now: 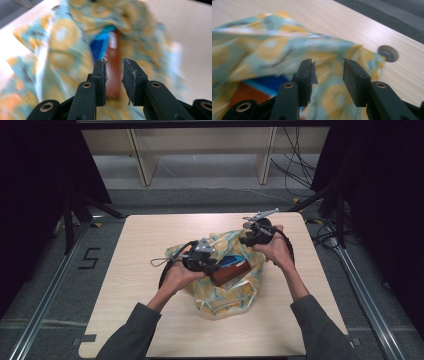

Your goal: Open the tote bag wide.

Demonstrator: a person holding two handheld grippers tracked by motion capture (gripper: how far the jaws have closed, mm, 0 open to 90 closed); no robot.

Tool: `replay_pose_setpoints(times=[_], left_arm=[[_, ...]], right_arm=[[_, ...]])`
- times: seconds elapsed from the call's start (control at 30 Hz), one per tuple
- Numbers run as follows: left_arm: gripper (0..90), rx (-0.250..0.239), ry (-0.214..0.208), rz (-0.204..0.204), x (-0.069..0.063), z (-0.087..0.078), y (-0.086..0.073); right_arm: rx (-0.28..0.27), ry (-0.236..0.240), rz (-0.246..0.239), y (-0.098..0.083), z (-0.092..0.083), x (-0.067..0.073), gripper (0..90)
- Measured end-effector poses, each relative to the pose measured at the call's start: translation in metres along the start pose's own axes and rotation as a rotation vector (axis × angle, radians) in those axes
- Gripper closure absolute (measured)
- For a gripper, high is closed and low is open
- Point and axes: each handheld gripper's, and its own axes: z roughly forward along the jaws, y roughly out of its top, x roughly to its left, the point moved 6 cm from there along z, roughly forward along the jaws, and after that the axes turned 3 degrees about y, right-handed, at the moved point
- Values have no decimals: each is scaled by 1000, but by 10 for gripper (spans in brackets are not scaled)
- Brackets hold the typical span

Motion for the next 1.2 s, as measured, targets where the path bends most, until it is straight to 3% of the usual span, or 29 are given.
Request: replay_pose_setpoints(times=[0.03, 0.07, 0.1, 0.13, 0.17, 0.23, 0.33, 0.37, 0.4, 0.47, 0.5, 0.53, 0.57, 0.6, 0.67, 0.7, 0.73, 0.77, 0.8, 0.83, 0.87, 1.0, 1.03, 1.13, 1.2], left_arm=[[706, 0, 0, 0, 0, 0, 0], [692, 46, 30, -24, 9, 13, 3], [666, 46, 30, -24, 9, 13, 3], [608, 79, 137, -17, 17, 25, 3], [547, 110, 153, -16, 21, 29, 2], [497, 142, 145, -56, 25, 40, -3], [424, 172, 165, -81, 29, 56, -8], [426, 172, 165, -81, 29, 56, -8], [480, 172, 177, -63, 32, 62, -9], [660, 149, 193, -31, 37, 62, -7], [760, 134, 203, -25, 41, 61, -6], [843, 126, 203, -35, 44, 59, -6], [884, 110, 211, -45, 48, 56, -5], [892, 89, 205, -58, 51, 53, -4], [893, 79, 213, -70, 58, 45, -3], [893, 75, 220, -76, 63, 40, -2], [892, 61, 218, -98, 68, 38, 0], [892, 61, 218, -98, 68, 38, 0], [892, 65, 233, -115, 78, 35, 1], [892, 75, 236, -117, 83, 36, 1], [892, 83, 239, -127, 87, 38, 1], [893, 121, 245, -163, 102, 45, -6], [893, 121, 245, -163, 102, 45, -6], [893, 133, 251, -234, 114, 52, -17], [890, 143, 254, -228, 113, 55, -19]], right_arm=[[0, 0, 0, 0, 0, 0, 599], [-27, 32, -16, -6, -11, 10, 586], [-27, 32, -16, -6, -11, 10, 586], [-18, 39, -24, -17, -18, 19, 574], [-16, 35, -31, -23, -19, 23, 566], [13, -6, -61, -38, -14, 27, 555], [92, -42, -107, -56, -5, 32, 549], [92, -42, -107, -56, -5, 32, 549], [139, -52, -138, -67, 0, 35, 546], [140, -40, -145, -71, 1, 41, 547], [163, -33, -192, -73, -1, 42, 546], [161, -33, -200, -76, 0, 46, 546], [183, -41, -242, -79, -1, 46, 545], [194, -29, -284, -81, -1, 47, 546], [244, -28, -274, -89, -1, 52, 594], [243, -16, -226, -93, 3, 58, 645], [277, -13, -237, -98, 2, 56, 712], [277, -13, -237, -98, 2, 56, 712], [296, -26, -289, -107, 2, 49, 856], [272, -12, -242, -111, 4, 54, 896], [295, -6, -273, -116, 2, 52, 900], [339, 71, -285, -137, -3, 60, 900], [339, 71, -285, -137, -3, 60, 900], [359, 147, -268, -153, -10, 77, 900], [360, 131, -296, -149, -15, 74, 900]])
